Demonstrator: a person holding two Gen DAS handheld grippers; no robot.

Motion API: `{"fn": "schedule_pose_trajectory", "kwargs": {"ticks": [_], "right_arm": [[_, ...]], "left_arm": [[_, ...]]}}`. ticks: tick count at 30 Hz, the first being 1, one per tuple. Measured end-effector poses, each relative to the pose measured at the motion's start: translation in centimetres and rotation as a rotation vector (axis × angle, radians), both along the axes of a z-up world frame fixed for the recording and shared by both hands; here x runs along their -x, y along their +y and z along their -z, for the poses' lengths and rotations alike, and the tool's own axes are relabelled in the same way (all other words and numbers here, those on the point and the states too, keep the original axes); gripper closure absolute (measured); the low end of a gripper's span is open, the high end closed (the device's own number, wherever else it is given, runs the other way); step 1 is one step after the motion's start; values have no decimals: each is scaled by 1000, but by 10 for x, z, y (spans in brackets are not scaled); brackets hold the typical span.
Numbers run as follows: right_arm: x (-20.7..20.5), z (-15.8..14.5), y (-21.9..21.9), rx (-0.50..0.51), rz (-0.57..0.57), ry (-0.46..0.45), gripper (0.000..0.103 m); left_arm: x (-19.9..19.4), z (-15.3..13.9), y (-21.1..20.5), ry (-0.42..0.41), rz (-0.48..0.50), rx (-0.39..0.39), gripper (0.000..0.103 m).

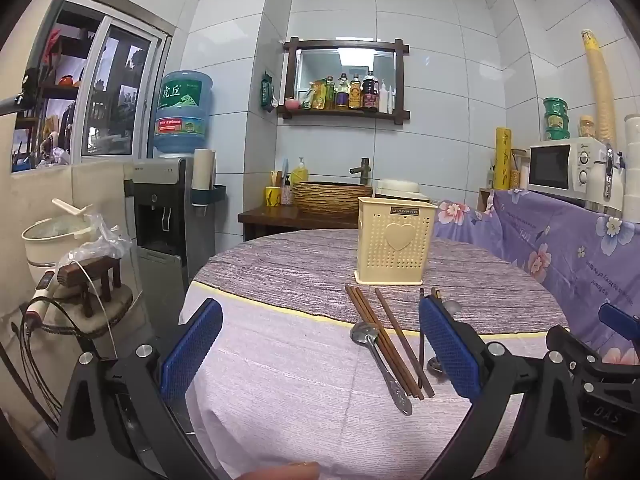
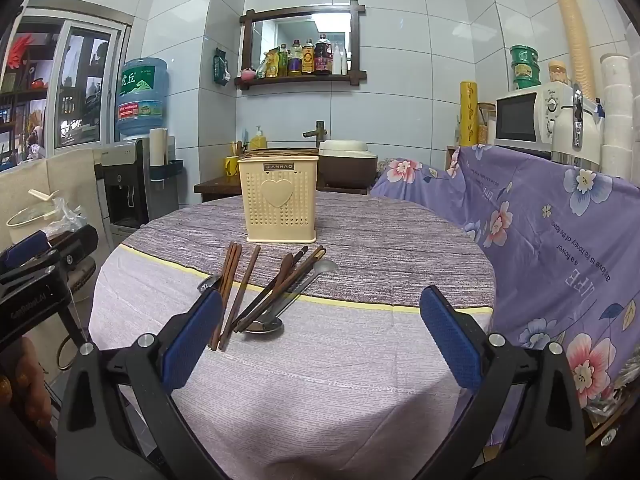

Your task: Organize utensils

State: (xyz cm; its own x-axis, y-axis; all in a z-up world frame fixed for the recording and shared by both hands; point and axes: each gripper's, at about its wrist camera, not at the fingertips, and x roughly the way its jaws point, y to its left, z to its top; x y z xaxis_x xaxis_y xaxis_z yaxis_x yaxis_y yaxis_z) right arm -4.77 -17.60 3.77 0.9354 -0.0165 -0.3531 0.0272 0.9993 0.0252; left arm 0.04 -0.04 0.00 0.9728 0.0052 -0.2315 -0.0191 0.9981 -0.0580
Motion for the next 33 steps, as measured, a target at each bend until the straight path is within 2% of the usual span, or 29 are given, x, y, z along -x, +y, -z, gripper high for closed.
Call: {"fn": "schedule_pose_trajectory", "kwargs": {"ticks": [7,33], "right_arm": [[0,0,-1,2,1,-6,5],[-1,0,-1,3,-1,-4,5]], "left_arm": [[-1,-4,-11,-13,-9,-11,5],[0,-2,-1,-11,-1,-8,5]]}}
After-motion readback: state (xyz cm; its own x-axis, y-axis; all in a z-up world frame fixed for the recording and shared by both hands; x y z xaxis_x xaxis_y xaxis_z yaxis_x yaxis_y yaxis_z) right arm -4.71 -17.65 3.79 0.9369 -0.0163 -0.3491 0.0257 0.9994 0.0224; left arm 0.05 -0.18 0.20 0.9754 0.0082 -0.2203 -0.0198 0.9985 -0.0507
